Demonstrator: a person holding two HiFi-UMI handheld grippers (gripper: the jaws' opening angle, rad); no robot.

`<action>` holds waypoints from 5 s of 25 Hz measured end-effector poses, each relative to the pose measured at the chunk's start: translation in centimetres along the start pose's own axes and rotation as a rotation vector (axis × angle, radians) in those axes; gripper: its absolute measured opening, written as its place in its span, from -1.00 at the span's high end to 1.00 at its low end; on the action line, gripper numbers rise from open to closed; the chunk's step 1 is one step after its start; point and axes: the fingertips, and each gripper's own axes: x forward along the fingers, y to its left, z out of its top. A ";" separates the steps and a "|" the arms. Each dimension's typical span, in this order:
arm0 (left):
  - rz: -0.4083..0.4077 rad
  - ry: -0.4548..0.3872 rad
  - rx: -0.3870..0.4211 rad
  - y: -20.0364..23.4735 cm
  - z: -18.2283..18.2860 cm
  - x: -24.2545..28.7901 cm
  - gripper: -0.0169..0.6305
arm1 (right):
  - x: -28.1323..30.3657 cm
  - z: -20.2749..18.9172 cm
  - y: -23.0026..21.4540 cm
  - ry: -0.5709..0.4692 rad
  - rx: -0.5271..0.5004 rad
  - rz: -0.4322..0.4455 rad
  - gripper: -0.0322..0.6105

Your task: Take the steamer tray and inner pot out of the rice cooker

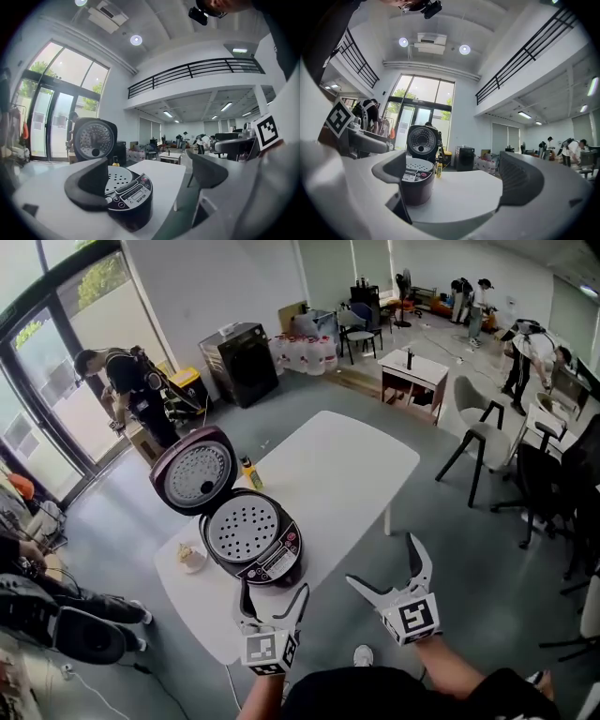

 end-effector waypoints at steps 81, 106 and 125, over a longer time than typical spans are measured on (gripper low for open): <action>0.588 0.795 -0.086 29.9 -14.7 11.3 -0.63 | 41.4 -19.7 15.8 0.670 -0.670 0.668 -0.25; 0.575 0.738 -0.014 28.8 -12.8 11.4 0.16 | 40.2 -17.5 16.7 0.582 -0.680 0.690 0.48; 0.608 0.587 0.089 28.1 -5.7 10.3 0.66 | 39.5 -9.5 16.6 0.412 -0.645 0.632 0.51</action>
